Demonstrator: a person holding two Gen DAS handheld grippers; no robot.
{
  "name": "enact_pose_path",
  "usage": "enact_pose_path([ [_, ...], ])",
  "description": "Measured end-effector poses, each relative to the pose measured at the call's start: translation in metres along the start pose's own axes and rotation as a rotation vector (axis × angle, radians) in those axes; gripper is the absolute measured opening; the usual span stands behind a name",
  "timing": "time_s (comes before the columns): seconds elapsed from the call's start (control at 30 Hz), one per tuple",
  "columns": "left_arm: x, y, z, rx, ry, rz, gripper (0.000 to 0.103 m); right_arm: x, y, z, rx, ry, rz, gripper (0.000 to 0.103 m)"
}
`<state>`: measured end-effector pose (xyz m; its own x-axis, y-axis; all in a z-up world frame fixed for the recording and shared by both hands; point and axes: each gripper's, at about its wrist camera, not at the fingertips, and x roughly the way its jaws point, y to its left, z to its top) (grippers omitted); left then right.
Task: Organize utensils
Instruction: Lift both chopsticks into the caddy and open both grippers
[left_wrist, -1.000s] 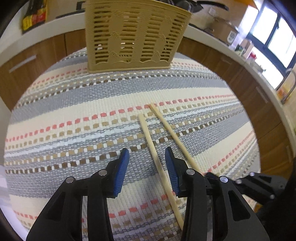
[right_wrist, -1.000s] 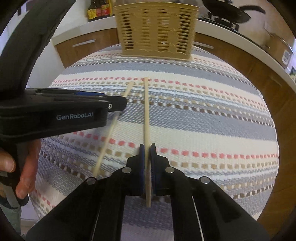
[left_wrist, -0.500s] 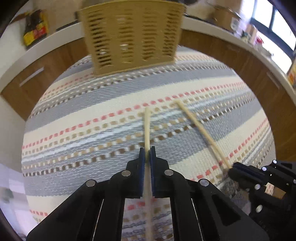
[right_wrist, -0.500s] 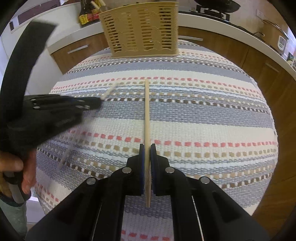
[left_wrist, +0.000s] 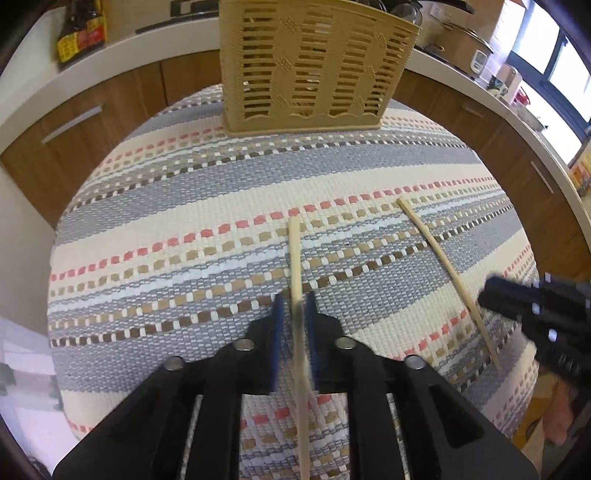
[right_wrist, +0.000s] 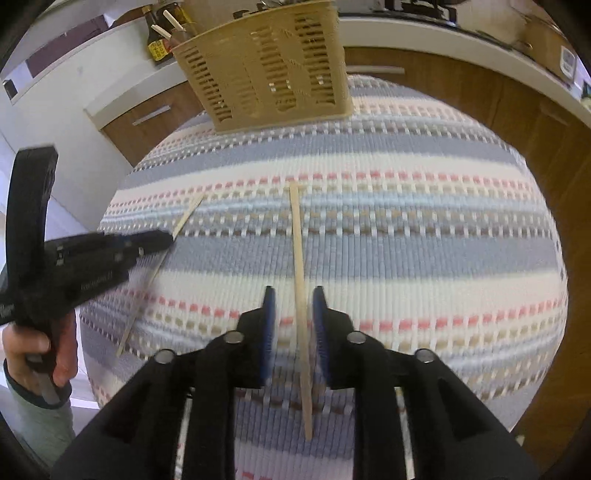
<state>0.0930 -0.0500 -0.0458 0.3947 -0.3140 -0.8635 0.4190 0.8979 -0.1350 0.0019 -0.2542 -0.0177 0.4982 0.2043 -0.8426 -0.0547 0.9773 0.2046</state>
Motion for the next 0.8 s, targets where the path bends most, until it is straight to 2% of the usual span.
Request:
enact_pose_path([
  [0.03,0.000,0.000,0.001,0.006,0.006,-0.005,0.023,0.001,0.002,0.004,-0.011,0.007,0.000,0.032],
  [0.13,0.002,0.000,0.003,0.023,0.029,-0.022,0.023,0.008,0.007,0.020,-0.040,0.030,-0.005,0.046],
  [0.23,0.004,-0.001,0.006,0.050,0.059,-0.022,0.023,0.020,0.013,0.033,-0.088,0.090,-0.036,0.046],
  [0.4,0.010,-0.009,0.011,0.103,0.104,0.004,0.023,0.038,0.017,0.047,-0.097,0.170,-0.054,0.027],
  [0.47,0.013,-0.016,0.014,0.126,0.111,0.021,0.023,0.045,0.020,0.048,-0.110,0.202,-0.069,0.014],
  [0.57,0.017,-0.028,0.014,0.174,0.114,0.070,0.022,0.051,0.025,0.048,-0.135,0.224,-0.094,0.006],
  [0.63,0.019,-0.036,0.012,0.209,0.107,0.108,0.016,0.052,0.023,0.050,-0.115,0.241,-0.077,0.005],
  [0.67,0.019,-0.038,0.012,0.213,0.104,0.107,0.005,0.053,0.022,0.052,-0.098,0.251,-0.051,0.004],
  [0.8,0.009,-0.040,0.014,0.183,0.047,0.076,0.004,0.041,0.016,0.058,-0.096,0.202,-0.007,0.004],
])
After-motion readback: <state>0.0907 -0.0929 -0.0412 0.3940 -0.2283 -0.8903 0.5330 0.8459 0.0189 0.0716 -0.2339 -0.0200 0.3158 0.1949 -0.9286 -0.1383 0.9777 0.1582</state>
